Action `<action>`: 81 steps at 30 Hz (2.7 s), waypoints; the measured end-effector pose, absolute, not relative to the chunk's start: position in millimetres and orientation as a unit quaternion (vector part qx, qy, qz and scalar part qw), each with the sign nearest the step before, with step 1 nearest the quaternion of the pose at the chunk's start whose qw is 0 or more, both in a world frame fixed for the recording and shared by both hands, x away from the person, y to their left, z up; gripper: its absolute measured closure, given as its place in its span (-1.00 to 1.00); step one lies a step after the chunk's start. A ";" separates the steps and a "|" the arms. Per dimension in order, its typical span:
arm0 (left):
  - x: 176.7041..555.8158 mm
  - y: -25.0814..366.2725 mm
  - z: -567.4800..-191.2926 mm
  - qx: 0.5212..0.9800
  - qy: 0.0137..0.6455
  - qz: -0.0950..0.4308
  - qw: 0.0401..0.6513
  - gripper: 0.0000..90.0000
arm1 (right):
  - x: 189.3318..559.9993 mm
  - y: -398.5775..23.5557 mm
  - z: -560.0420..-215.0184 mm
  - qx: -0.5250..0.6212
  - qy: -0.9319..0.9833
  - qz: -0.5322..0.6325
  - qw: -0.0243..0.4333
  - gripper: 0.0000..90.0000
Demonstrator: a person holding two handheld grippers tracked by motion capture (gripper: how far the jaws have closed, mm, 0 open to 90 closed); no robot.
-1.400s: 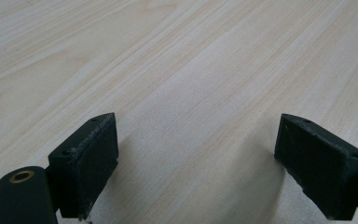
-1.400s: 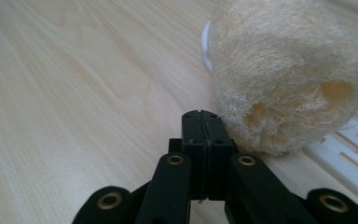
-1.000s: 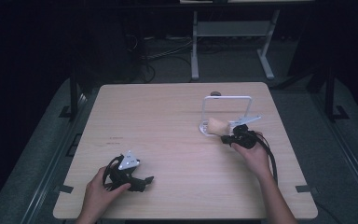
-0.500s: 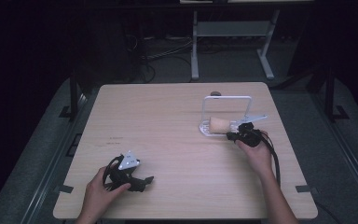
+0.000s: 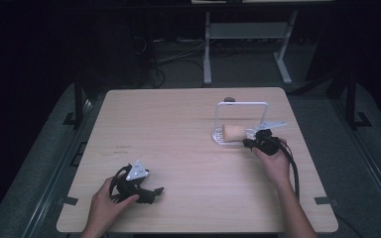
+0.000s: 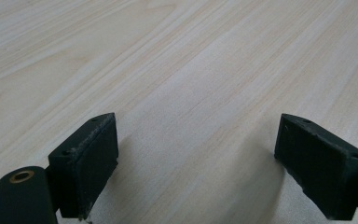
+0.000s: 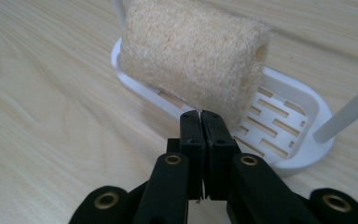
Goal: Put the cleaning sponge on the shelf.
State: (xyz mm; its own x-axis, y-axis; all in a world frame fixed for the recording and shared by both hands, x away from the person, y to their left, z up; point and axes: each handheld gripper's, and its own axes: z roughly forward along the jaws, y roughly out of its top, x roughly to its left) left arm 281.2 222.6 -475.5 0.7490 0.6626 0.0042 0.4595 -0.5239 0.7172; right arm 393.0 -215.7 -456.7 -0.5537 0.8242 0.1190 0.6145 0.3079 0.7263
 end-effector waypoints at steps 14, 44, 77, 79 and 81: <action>281.2 222.6 -475.6 0.862 0.325 0.140 0.364 -0.72 | 377.4 -217.3 -446.2 0.440 0.802 0.381 0.137 0.91; 281.2 222.6 -475.6 0.862 0.325 0.140 0.364 -0.71 | 320.7 -235.5 -450.3 0.453 0.800 0.361 0.156 -0.44; 281.1 222.6 -475.5 0.862 0.325 0.140 0.363 -0.71 | 256.5 -270.7 -475.7 0.487 0.787 0.338 0.170 -0.69; 281.1 222.6 -475.5 0.862 0.325 0.140 0.363 -0.71 | 255.8 -270.2 -478.0 0.485 0.789 0.333 0.176 -0.70; 281.1 222.6 -475.5 0.862 0.325 0.140 0.363 -0.71 | 255.5 -270.0 -478.3 0.483 0.791 0.332 0.177 -0.69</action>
State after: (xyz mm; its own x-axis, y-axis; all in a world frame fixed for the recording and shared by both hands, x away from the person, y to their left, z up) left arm 281.1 222.6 -475.5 0.7492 0.6624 0.0053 0.4587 -0.5245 0.7173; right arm 255.5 -270.0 -478.3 -0.4707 0.8814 0.0399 0.6457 0.3133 0.6963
